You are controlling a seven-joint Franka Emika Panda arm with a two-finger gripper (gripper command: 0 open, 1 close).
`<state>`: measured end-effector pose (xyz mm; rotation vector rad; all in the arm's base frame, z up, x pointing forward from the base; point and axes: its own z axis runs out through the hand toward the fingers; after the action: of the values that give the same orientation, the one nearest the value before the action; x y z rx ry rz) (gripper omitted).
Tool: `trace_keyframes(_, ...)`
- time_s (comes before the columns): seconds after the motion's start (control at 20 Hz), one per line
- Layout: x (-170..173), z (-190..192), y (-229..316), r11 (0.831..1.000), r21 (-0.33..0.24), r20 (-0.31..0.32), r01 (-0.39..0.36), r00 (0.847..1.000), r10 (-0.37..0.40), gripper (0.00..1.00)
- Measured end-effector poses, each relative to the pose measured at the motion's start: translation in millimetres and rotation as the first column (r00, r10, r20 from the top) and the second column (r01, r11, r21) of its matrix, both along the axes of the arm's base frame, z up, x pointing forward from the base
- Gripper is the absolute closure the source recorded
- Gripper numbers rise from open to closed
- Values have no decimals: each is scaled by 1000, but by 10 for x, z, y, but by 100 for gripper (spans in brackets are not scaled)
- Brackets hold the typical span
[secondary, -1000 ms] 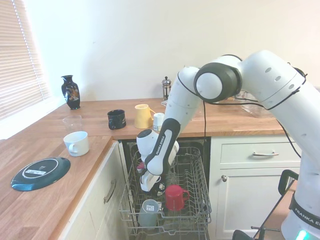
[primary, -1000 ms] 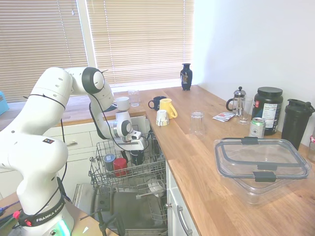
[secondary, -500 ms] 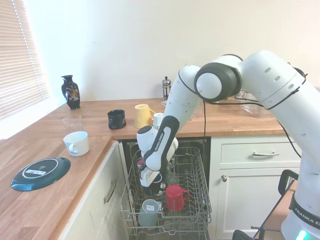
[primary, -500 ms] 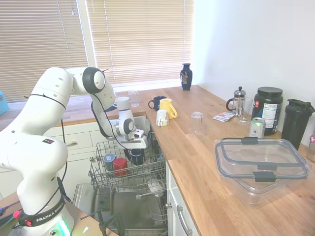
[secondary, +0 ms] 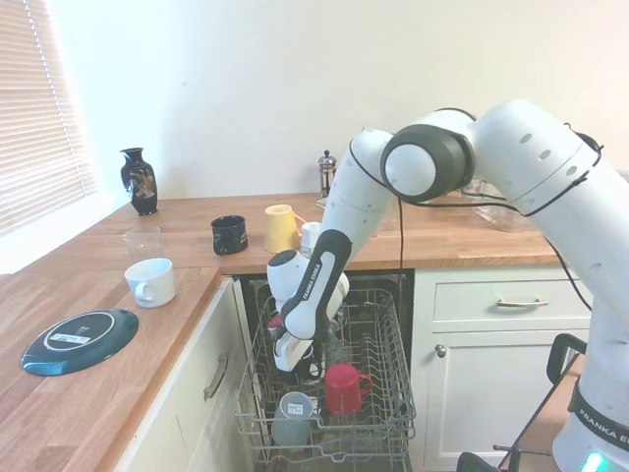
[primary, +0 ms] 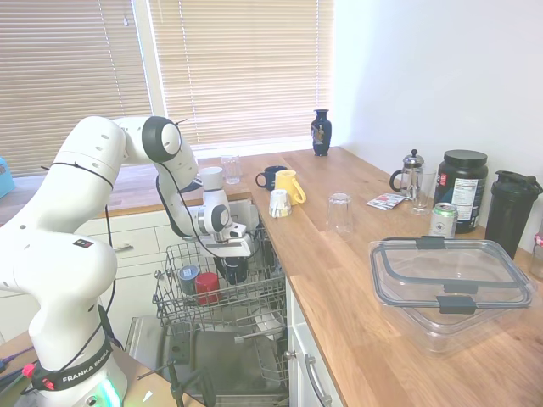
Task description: Unload a mug from dishwasher
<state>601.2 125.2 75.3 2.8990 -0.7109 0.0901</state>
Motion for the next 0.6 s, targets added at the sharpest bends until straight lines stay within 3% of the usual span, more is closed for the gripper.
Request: trace_keyframes(0.6,35,17,-78,1000,9,15,24,1000,-24,100)
